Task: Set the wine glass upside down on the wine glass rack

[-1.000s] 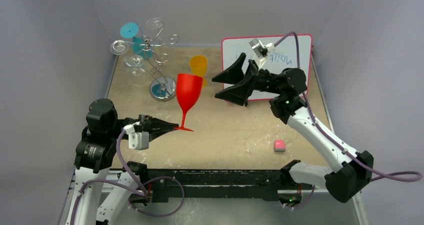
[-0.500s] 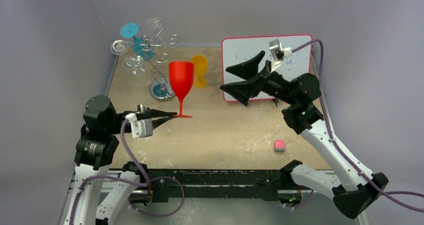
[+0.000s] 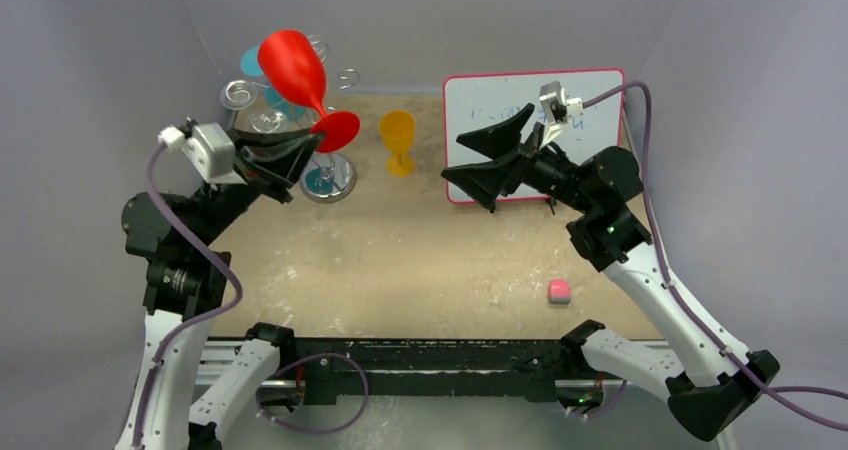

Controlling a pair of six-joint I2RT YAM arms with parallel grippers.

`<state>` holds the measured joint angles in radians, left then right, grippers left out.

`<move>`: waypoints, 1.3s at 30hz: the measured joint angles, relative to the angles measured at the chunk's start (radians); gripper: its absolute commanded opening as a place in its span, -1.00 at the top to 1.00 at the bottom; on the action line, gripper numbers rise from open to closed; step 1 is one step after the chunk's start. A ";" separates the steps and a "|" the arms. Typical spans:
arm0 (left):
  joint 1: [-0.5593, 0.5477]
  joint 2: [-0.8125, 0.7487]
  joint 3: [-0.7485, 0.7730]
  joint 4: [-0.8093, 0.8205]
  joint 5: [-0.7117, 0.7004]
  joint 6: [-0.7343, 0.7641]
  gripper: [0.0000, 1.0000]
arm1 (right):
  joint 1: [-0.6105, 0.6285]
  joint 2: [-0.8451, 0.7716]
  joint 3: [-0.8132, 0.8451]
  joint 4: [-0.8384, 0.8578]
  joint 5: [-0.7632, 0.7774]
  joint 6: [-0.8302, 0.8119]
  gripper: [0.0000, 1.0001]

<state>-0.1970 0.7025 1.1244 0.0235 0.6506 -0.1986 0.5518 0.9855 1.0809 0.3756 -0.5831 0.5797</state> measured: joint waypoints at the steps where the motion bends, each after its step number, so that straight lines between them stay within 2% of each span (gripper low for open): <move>1: 0.000 0.021 0.034 0.017 -0.027 -0.060 1.00 | 0.000 0.000 0.000 -0.003 0.000 -0.001 -1.00; 5: 0.000 0.088 0.136 0.056 -0.081 -0.260 1.00 | 0.000 0.000 0.000 -0.010 0.000 -0.002 -1.00; 11: 0.000 0.203 0.242 0.062 -0.078 -0.500 1.00 | 0.003 0.003 0.000 -0.014 0.000 -0.003 -1.00; 21: 0.000 0.304 0.206 0.072 -0.066 -0.784 1.00 | 0.003 0.002 0.000 -0.027 0.019 -0.015 -1.00; 31: 0.000 0.353 0.163 0.084 -0.069 -0.922 1.00 | 0.003 0.000 0.000 -0.047 0.042 -0.050 -1.00; 39: 0.000 0.392 0.155 -0.005 -0.143 -0.947 1.00 | 0.003 -0.024 0.000 -0.072 0.069 -0.079 -1.00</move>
<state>-0.1970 1.0946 1.2797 0.0185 0.5072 -1.1458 0.5545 0.9615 1.0813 0.3031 -0.5140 0.5007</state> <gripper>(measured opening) 0.019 0.998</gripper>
